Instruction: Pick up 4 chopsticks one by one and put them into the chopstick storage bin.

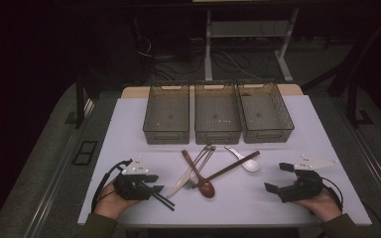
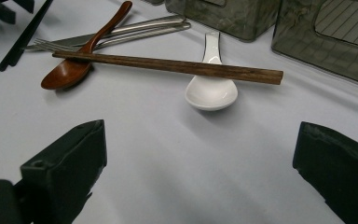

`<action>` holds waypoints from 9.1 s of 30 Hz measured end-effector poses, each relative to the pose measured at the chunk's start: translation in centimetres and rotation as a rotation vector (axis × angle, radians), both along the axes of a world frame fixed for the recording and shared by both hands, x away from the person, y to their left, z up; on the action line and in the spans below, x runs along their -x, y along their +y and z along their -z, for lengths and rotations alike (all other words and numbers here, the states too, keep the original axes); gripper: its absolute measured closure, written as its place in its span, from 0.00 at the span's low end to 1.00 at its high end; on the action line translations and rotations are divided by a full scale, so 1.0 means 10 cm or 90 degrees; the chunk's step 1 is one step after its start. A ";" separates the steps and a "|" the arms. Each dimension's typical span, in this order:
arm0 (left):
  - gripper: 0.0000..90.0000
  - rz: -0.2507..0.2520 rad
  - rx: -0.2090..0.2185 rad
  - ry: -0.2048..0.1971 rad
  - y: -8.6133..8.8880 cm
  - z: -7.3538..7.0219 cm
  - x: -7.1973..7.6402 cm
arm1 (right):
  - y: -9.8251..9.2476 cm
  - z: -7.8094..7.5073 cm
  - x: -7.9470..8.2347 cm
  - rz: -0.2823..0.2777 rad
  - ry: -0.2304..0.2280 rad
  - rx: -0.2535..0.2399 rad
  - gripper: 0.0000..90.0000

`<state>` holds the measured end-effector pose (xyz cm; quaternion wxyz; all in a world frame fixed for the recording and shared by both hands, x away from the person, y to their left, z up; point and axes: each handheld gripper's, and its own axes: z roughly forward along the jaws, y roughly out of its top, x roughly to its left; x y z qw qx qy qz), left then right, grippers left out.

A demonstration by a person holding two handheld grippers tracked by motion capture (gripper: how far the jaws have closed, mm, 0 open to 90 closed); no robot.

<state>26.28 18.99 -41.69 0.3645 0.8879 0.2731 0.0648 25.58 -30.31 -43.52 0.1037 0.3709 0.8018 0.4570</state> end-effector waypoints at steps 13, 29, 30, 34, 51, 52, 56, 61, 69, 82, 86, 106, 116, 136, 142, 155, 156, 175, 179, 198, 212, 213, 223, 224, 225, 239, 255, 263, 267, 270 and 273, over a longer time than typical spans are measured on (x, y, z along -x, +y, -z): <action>0.61 0.112 -0.006 0.005 -0.28 0.07 0.26 | 0.00 0.00 0.00 0.000 0.001 0.000 0.03; 0.64 0.173 -0.067 -0.011 -0.42 0.14 0.30 | 0.00 0.00 0.00 -0.003 0.003 0.001 0.03; 0.65 0.173 -0.070 -0.012 -0.42 0.15 0.29 | 0.00 0.00 0.00 -0.002 0.003 0.001 0.03; 0.65 0.176 -0.087 -0.016 -0.44 0.18 0.29 | 0.00 0.00 0.00 -0.003 0.002 0.000 0.03; 0.74 0.170 -0.073 -0.012 -0.44 0.20 0.25 | 0.00 0.00 0.00 -0.003 0.002 0.000 0.03; 0.74 0.169 -0.072 -0.012 -0.44 0.20 0.25 | 0.00 0.00 0.00 -0.003 0.002 0.000 0.03; 0.77 0.163 -0.069 -0.010 -0.42 0.20 0.26 | 0.00 0.00 0.00 -0.003 0.002 0.000 0.03; 0.79 0.155 -0.068 -0.009 -0.40 0.20 0.25 | -0.01 0.00 0.00 -0.002 0.002 -0.001 0.03; 0.79 0.149 -0.075 -0.016 -0.34 0.19 0.24 | -0.01 0.00 0.00 -0.003 0.002 -0.001 0.03; 0.76 0.136 -0.060 -0.032 -0.21 0.10 0.25 | -0.01 0.00 0.00 -0.003 0.002 -0.001 0.03; 0.72 0.129 -0.065 -0.036 -0.10 0.08 0.23 | -0.01 0.00 0.00 -0.003 0.002 -0.001 0.03; 0.65 0.153 -0.073 -0.011 0.02 0.19 0.08 | 0.00 0.00 0.00 -0.005 0.004 0.000 0.03; 0.67 0.134 -0.071 -0.011 0.08 0.19 0.07 | -0.01 0.00 0.00 -0.006 0.004 -0.001 0.03; 0.69 0.091 -0.076 -0.013 0.18 0.19 0.04 | -0.01 0.00 0.00 -0.005 0.004 -0.001 0.03; 0.70 0.077 -0.077 -0.015 0.21 0.18 0.02 | -0.01 0.00 0.00 -0.006 0.004 -0.001 0.03; 0.72 0.053 -0.063 -0.018 0.13 0.20 -0.09 | -0.01 0.00 -0.01 -0.006 0.004 -0.002 0.03; 0.72 0.054 -0.063 -0.018 0.13 0.20 -0.09 | -0.01 0.00 -0.01 -0.006 0.005 -0.003 0.03; 0.78 0.120 -0.041 -0.015 -0.23 0.14 -0.18 | -0.01 0.00 -0.01 -0.005 0.006 -0.005 0.03; 0.79 0.127 -0.045 -0.014 -0.24 0.15 -0.18 | -0.02 0.00 -0.01 -0.005 0.005 -0.006 0.03; 0.89 0.140 -0.044 -0.014 -0.29 0.21 -0.30 | -0.02 0.00 -0.01 -0.006 0.006 -0.005 0.03; 0.95 0.125 -0.033 -0.036 -0.32 0.19 -0.55 | -0.03 0.00 -0.01 -0.005 0.006 -0.006 0.03; 0.95 0.126 -0.026 -0.036 -0.30 0.17 -0.54 | -0.03 0.00 -0.01 -0.005 0.006 -0.006 0.03; 0.85 0.146 -0.040 -0.010 -0.29 0.18 -0.44 | -0.03 0.00 -0.01 -0.004 0.005 -0.007 0.03; 0.85 0.144 -0.043 -0.010 -0.29 0.19 -0.45 | -0.03 0.00 -0.01 -0.004 0.005 -0.007 0.03; 0.85 0.144 -0.048 -0.008 -0.29 0.20 -0.45 | -0.03 0.00 -0.01 -0.004 0.005 -0.007 0.03; 0.91 0.137 -0.053 -0.033 -0.34 0.24 -0.74 | -0.02 0.00 -0.02 -0.005 0.007 -0.004 0.03; 0.74 0.075 -0.030 -0.037 -0.31 0.16 -0.82 | -0.05 0.02 -0.04 -0.013 0.003 -0.004 0.03; 0.65 0.068 -0.004 -0.050 -0.18 0.01 -0.52 | -0.05 0.02 -0.05 -0.022 0.004 -0.013 0.03; 0.63 0.053 0.001 -0.046 -0.09 0.01 -0.39 | -0.05 0.02 -0.05 -0.022 0.005 -0.020 0.03; 0.63 0.047 0.008 -0.041 -0.03 0.04 -0.29 | -0.04 0.03 -0.05 -0.021 0.005 -0.019 0.03; 0.65 0.062 -0.002 -0.040 0.01 0.07 -0.21 | -0.03 0.03 -0.04 -0.022 0.003 -0.017 0.03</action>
